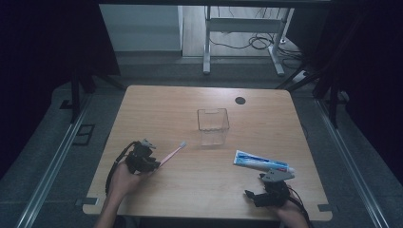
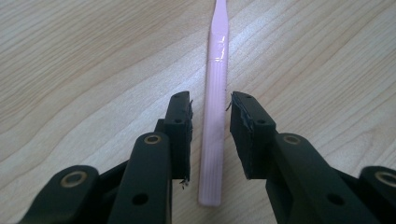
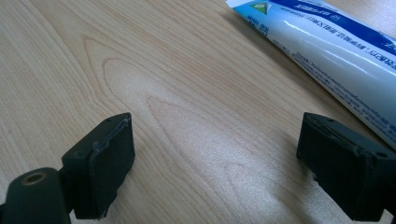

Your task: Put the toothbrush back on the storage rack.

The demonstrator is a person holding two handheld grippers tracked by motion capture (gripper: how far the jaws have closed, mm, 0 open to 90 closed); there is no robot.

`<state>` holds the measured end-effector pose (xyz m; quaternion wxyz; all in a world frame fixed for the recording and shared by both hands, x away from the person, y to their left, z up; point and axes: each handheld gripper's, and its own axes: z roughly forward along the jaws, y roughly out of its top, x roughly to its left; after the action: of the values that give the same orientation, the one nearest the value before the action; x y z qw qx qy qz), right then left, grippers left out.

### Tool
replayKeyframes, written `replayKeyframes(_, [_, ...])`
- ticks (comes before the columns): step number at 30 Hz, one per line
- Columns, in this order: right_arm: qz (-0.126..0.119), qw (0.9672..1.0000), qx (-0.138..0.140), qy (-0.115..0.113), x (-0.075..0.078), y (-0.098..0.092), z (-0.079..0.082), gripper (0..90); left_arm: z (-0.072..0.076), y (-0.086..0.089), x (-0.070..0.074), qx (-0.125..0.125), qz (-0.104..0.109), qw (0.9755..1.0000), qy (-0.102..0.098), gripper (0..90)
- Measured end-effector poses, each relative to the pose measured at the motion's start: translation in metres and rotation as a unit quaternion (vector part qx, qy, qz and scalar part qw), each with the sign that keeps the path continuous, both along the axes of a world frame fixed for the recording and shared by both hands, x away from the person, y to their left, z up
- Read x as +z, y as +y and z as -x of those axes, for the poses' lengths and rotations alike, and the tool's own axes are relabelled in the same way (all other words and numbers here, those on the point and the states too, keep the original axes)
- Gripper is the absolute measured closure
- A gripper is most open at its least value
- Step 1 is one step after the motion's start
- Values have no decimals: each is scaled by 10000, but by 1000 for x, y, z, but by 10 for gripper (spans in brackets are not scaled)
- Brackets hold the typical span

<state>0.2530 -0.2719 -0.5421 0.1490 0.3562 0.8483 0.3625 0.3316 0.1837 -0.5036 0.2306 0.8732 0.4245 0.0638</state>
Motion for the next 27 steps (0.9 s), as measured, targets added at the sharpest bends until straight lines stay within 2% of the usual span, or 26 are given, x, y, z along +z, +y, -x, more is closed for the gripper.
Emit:
replayKeyframes(8, [0,10000,0,0,0,0,0,109,-9,-13,-5,-102,-265,9994,215,701])
replayKeyframes(16, [0,10000,-1,1,0,0,0,109,-12,-19,-5,-91,-465,9986,247,773])
replayKeyframes(24, [0,10000,-1,1,0,0,0,109,-12,-18,-5,-4,-410,9990,150,789])
replayKeyframes(27, [-1,10000,0,1,0,0,0,109,-12,-15,-2,-21,-265,9996,106,790])
